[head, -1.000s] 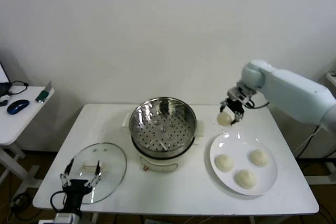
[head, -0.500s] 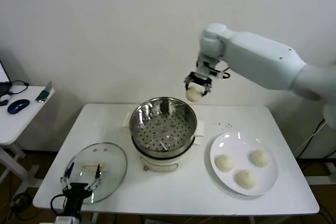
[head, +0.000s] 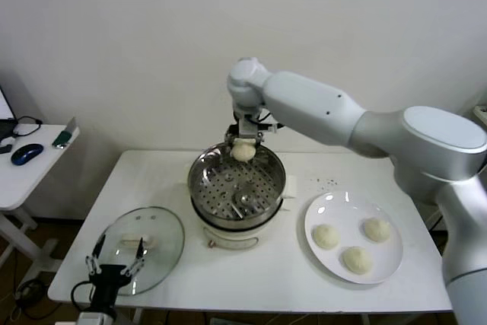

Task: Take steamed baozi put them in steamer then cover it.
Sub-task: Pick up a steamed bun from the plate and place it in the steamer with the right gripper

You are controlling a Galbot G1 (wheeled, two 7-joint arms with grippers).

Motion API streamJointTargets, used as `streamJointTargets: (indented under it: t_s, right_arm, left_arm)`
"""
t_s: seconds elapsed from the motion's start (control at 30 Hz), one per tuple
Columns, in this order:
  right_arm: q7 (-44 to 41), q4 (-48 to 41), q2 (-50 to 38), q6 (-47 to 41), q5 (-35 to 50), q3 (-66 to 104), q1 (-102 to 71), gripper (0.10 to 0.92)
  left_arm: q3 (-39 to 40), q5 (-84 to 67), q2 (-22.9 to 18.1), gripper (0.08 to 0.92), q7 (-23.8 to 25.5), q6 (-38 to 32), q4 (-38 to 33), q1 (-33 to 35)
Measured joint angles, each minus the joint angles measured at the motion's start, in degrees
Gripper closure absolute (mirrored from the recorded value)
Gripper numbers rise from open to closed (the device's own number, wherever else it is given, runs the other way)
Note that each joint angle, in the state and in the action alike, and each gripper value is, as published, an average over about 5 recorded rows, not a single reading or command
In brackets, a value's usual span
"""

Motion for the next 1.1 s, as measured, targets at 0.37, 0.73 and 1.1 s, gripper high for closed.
streamJointTargets:
  t_s: [0.37, 0.73, 1.1]
  right_arm:
    - [1.5, -4.4, 3.3, 2.3, -8.2, 2.5, -5.9, 0.304]
    - [2.2, -5.9, 4.1, 2.5, -11.9, 4.0, -8.0, 0.208]
    - [0.0, -3.5, 1.5, 0.9, -5.9, 3.4, -4.7, 0.203]
  left_arm:
    - [-0.1, -0.3, 0.4, 0.177, 0.0, -0.5, 1.0, 0.4]
    - [0.1, -0.1, 0.3, 0.177, -0.1, -0.6, 1.3, 0.4]
    - [0.1, -0.1, 0.2, 0.177, -0.2, -0.5, 1.0, 0.8]
